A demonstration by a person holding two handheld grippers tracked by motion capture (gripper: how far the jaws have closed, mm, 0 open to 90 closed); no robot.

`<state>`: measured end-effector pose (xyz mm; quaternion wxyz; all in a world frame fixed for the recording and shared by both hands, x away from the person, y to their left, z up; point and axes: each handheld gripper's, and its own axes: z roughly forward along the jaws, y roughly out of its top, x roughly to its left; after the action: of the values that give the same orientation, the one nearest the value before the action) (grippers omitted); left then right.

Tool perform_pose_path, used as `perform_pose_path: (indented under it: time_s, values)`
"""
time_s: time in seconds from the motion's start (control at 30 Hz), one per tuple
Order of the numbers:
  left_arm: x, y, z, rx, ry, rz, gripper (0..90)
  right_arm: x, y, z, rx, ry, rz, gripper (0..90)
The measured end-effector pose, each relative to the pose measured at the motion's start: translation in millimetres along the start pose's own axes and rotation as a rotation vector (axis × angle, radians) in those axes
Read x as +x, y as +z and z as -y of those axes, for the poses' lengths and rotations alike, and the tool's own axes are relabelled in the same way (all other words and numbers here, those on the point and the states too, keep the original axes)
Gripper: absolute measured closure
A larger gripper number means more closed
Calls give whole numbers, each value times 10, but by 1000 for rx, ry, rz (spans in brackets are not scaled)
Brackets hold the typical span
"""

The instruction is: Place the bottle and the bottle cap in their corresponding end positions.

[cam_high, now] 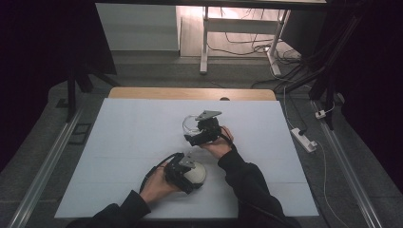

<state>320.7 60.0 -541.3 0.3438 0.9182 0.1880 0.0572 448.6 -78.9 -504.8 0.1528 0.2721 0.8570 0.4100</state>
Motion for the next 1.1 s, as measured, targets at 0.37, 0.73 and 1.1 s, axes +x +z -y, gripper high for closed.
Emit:
perform_pose_path:
  time_s: [0.37,0.73,1.1]
  values:
    - [3,3,-3,4,-2,3,66,5,-7,4,8,11,4,59]
    - [32,-62,-6,19,-23,28,20,0,-36,23,27,9,-20,3]
    - [51,-248,28,-10,-46,17,8,7,-125,49,50,11,-25,0]
